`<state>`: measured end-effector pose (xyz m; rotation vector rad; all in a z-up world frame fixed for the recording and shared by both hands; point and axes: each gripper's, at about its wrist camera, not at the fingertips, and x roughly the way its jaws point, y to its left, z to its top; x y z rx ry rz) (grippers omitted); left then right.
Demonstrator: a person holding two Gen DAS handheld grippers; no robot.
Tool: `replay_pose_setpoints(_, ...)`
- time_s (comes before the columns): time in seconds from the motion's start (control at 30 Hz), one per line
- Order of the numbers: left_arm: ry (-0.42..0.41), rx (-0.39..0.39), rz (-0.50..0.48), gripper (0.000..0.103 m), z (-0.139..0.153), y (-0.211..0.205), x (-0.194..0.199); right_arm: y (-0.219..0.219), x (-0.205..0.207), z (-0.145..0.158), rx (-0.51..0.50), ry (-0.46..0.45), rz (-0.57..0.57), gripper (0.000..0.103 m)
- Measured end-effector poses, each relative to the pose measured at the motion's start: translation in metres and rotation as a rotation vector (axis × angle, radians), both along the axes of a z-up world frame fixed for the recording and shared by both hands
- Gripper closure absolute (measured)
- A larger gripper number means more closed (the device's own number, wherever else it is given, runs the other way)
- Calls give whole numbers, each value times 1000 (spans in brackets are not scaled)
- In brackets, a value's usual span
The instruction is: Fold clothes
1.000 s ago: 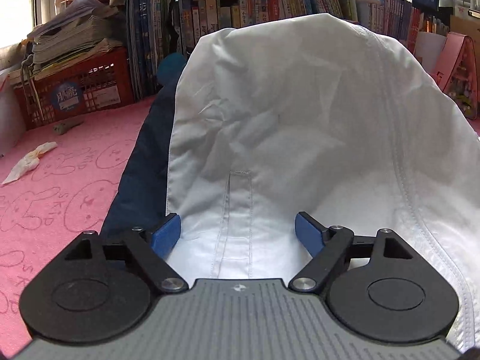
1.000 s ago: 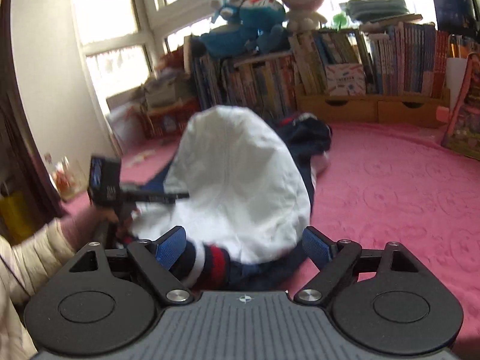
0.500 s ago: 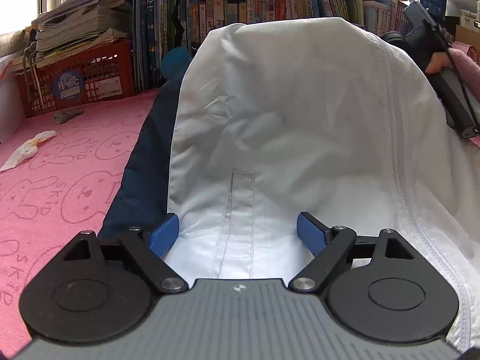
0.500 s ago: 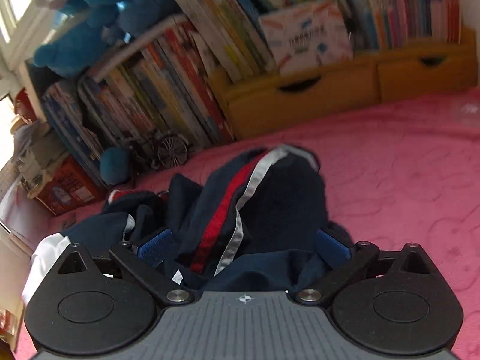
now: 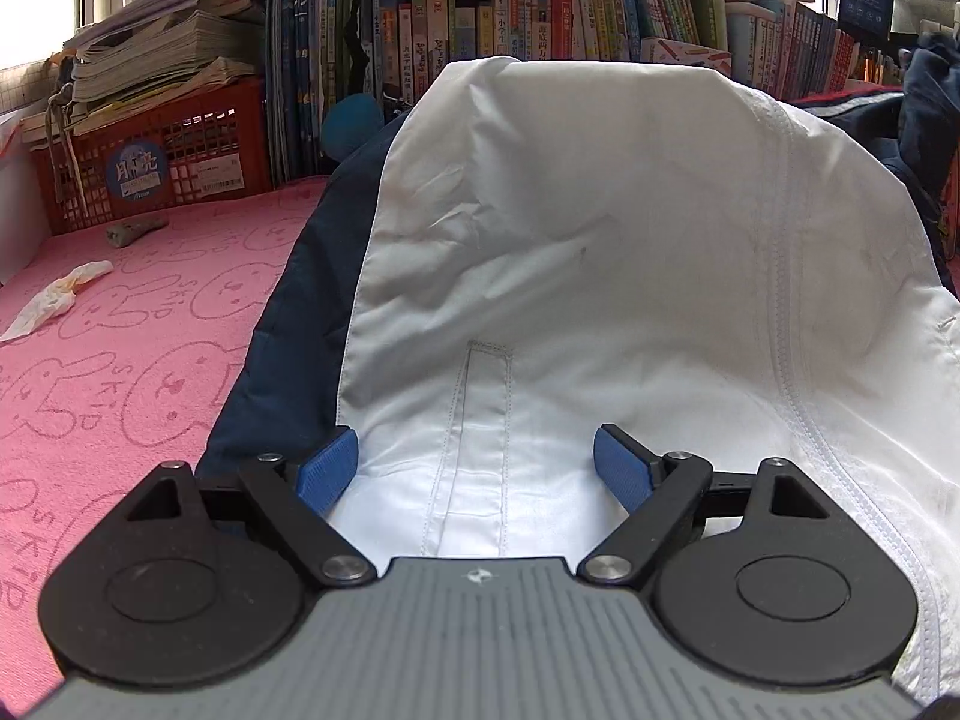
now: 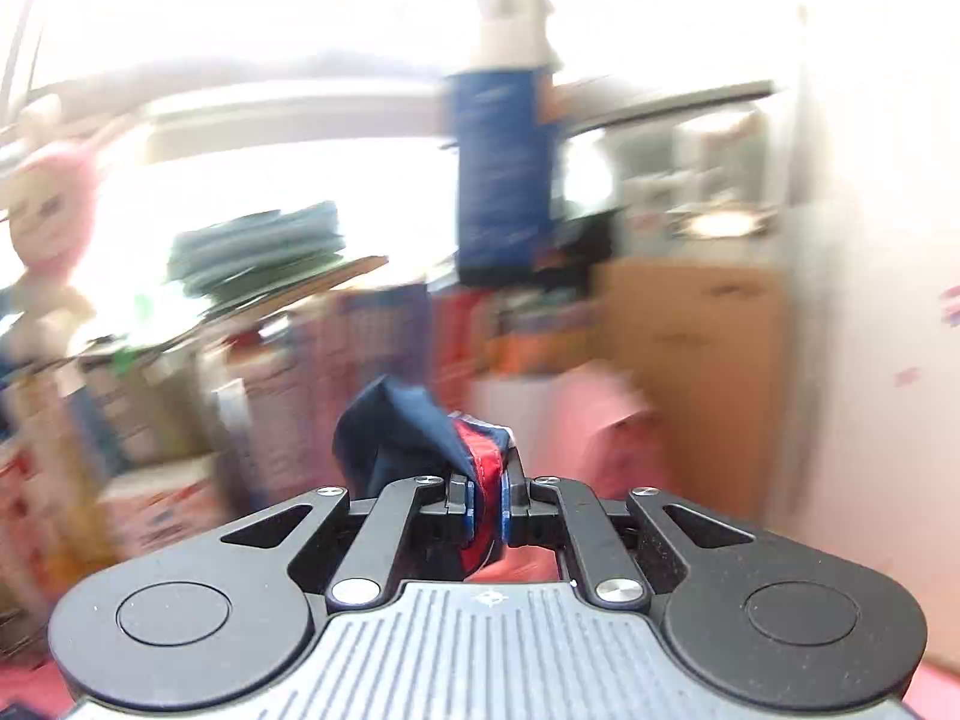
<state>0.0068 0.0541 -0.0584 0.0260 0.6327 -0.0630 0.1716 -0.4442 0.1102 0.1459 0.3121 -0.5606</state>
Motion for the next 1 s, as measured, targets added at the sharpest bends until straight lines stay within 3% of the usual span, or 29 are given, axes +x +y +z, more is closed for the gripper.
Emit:
replay_pose_setpoints(0.07, -1, 3, 0, 16, 0, 0, -1, -25, 2, -16, 8, 166, 12, 84)
replay_pose_setpoints(0.13, -2, 7, 1, 16, 0, -1, -1, -22, 1, -43, -50, 335, -17, 47)
replay_pose_setpoints(0.17, -3, 9, 1, 16, 0, -1, -1, -11, -2, -53, -88, 364, -21, 41)
replay_pose_setpoints(0.2, -4, 11, 1, 15, 0, -1, -1, 2, -5, -62, -128, 384, -23, 40)
replay_pose_setpoints(0.3, -5, 14, 1, 15, -1, -2, -2, 51, -19, -63, -116, 331, 111, 34)
replay_pose_setpoints(0.37, -5, 15, 0, 15, -1, -1, -2, 106, -18, -69, -96, 319, 299, 25)
replay_pose_setpoints(0.5, -5, 13, 1, 15, -1, -1, -2, 219, -12, -82, -51, 294, 691, 28)
replay_pose_setpoints(0.57, -5, 10, 1, 15, -1, -1, -3, 276, -10, -89, -28, 279, 886, 41)
replay_pose_setpoints(0.63, -5, 5, 1, 15, -1, 0, -3, 324, -9, -110, -32, 353, 992, 58)
replay_pose_setpoints(0.7, -6, 0, -2, 15, -1, 1, -3, 352, -16, -132, -75, 419, 1047, 69)
replay_pose_setpoints(0.83, -55, -31, -3, 17, 1, 4, -11, 361, -44, -168, -194, 485, 1072, 71)
replay_pose_setpoints(0.93, -214, -152, -84, 16, 26, 17, -36, 341, -67, -185, -224, 478, 1055, 73)
replay_pose_setpoints(1.0, -253, -233, -141, 3, 54, 24, -34, 324, -85, -190, -240, 435, 1038, 73)
